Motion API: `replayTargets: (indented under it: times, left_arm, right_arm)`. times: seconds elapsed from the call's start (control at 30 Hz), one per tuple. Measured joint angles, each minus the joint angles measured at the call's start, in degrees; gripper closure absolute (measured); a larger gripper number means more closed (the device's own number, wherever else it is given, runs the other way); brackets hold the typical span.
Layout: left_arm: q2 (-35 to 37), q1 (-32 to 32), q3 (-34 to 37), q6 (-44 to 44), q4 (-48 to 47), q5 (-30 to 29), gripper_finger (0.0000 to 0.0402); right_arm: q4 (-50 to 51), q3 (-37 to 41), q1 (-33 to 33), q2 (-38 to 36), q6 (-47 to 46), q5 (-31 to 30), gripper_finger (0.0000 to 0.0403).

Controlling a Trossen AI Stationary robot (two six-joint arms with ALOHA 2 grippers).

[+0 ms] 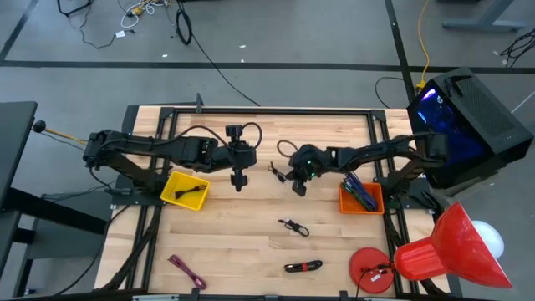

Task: Pick & Place USB Port
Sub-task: Put the black charger cable into the yellow basket

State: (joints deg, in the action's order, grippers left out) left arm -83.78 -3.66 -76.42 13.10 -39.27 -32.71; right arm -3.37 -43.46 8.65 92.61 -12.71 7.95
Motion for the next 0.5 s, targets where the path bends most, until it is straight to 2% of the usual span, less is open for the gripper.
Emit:
replayTargets:
  times: [0.13,0.3,0.5]
  left_arm:
    - [0.0,0.6,0.0,-2.3,-0.6,0.6,0.0326]
    - [0.0,2.0,0.0,-7.0,-1.4,10.6,0.0326]
    - [-0.3,2.0,0.0,-7.7,2.9,13.1,0.0326]
  right_arm:
    - [2.6,0.0,0.1,-5.7,2.1,-1.4,0.0403]
    - [4.3,0.0,0.1,-14.3,4.6,-4.5,0.0403]
    - [3.2,0.0,-1.6,-22.5,6.4,-8.0,0.0403]
